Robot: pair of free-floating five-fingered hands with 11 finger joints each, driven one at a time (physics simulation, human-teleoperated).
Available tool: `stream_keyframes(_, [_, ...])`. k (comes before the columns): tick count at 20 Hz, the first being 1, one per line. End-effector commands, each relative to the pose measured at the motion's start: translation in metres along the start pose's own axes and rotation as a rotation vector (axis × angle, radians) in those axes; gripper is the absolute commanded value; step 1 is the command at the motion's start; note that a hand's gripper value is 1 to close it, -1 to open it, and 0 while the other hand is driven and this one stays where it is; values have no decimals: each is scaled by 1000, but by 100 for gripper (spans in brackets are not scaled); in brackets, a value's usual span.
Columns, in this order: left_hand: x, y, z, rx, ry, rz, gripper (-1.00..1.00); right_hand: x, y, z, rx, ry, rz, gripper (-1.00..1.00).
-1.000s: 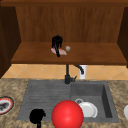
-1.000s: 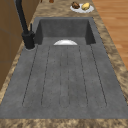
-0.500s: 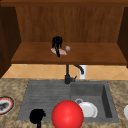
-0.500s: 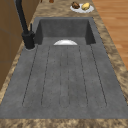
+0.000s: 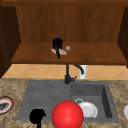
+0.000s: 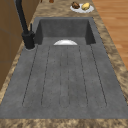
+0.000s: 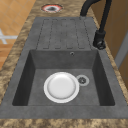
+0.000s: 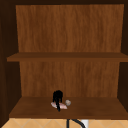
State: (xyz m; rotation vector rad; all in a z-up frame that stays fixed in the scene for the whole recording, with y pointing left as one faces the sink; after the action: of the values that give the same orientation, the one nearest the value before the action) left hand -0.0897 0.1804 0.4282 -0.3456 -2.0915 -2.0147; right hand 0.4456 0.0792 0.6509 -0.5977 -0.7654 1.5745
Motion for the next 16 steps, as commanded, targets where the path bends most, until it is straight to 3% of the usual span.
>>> stream_keyframes(1, [0, 0, 0, 0, 0, 0, 0, -3, -4, -17, 3, 2, 2, -100])
stream_keyframes(16, [0, 0, 0, 0, 0, 0, 0, -14, -33, -70, 24, -3, -1, -100])
